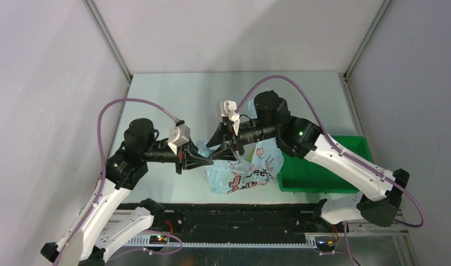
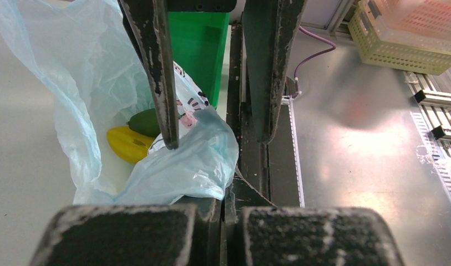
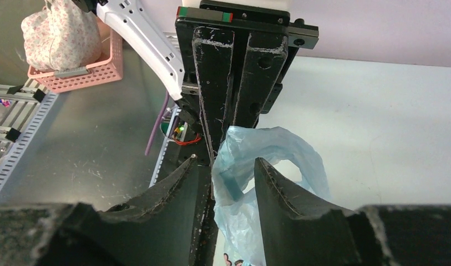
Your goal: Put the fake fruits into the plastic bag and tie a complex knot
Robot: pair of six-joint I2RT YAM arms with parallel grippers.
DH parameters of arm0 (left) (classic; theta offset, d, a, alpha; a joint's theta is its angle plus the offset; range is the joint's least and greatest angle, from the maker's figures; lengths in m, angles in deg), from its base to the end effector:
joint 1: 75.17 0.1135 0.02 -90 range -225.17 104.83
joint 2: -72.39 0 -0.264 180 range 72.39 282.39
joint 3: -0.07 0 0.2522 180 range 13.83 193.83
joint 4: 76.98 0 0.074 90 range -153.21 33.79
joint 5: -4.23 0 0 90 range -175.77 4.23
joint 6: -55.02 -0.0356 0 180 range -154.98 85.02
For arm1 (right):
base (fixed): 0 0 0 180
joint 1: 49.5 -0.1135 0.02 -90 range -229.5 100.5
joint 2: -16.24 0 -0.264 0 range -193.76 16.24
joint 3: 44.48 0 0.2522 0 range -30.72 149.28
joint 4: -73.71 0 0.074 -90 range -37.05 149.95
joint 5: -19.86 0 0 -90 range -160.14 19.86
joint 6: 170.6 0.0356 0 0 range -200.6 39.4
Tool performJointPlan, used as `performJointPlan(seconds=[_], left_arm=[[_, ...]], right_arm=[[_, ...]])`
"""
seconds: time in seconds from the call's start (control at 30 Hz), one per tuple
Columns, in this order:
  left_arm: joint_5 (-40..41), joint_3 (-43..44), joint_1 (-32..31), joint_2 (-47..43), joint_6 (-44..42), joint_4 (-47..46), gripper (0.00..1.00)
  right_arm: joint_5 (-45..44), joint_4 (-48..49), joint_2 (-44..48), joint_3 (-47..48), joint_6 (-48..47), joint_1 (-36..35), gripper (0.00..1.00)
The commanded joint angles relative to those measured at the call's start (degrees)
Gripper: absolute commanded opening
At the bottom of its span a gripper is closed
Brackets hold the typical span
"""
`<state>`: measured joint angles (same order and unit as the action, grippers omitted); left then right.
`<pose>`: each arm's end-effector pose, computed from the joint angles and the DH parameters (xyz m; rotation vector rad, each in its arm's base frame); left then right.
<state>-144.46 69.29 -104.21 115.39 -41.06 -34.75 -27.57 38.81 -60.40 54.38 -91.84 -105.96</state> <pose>0.1095 -0.0956 0.3795 1.2222 1.4301 -1.2141 0.1403 0.2552 0.4437 -1.4822 1.1934 1.2122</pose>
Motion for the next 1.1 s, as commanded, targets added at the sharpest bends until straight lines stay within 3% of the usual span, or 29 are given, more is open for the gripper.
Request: performJointPlan(seconds=[0.0, 0.5, 0.57, 0.67, 0.73, 0.77, 0.8, 0.83, 0.87, 0.9, 0.97, 1.07], left_arm=[[-0.60, -0.35, -0.49, -0.23, -0.99, -0.03, 0.00], [0.42, -0.52, -0.67, -0.73, -0.65, -0.80, 0.00], [0.79, -0.71, -0.67, -0.95, -0.37, -1.52, 0.00], [1.07, -0.67, -0.67, -1.06, 0.04, -1.95, 0.00], [1.77, -0.34, -0.67, -1.12, 0.22, -2.07, 0.01], [2.61, 0.15, -0.67, -1.27, 0.34, -1.96, 0.07], [3.19, 0.56, -0.67, -1.41, 0.34, -1.68, 0.27], [4.72, 1.11, -0.67, -1.55, 0.05, -0.28, 0.38], [5.69, 2.69, -0.67, -1.92, -0.87, 0.79, 0.58], [7.59, 4.45, -0.67, -2.20, -1.89, 2.95, 0.71], [10.52, 6.54, -0.69, -3.55, -2.58, 4.80, 0.83], [14.69, 8.25, -0.67, -5.89, -1.82, 2.64, 0.94]], right_arm=[[1.77, -1.29, -0.50, 3.46, -0.36, -0.28, 0.46], [2.21, -4.63, -1.21, 4.55, -1.32, -0.24, 0.33], [2.22, -5.17, -1.23, 4.89, -1.53, -0.30, 0.27], [1.16, -5.07, -1.09, 5.25, -1.20, -0.32, 0.07], [-0.43, -3.86, -0.57, 5.20, 0.02, -0.20, 0.00], [-2.19, -2.51, -0.29, 5.18, 1.08, -0.22, 0.00], [-3.18, -1.84, 0.48, 5.21, 1.68, -0.22, 0.00], [-5.52, -0.55, 0.94, 5.23, 2.70, -0.16, 0.00], [-6.55, 0.01, 1.88, 5.22, 3.19, -0.01, 0.00], [-7.72, 1.12, 2.76, 5.24, 4.13, 0.47, 0.00], [-8.34, 2.59, 4.00, 5.25, 6.21, 1.60, 0.00], [-7.27, 4.37, 5.33, 5.18, 9.82, 3.72, 0.00]])
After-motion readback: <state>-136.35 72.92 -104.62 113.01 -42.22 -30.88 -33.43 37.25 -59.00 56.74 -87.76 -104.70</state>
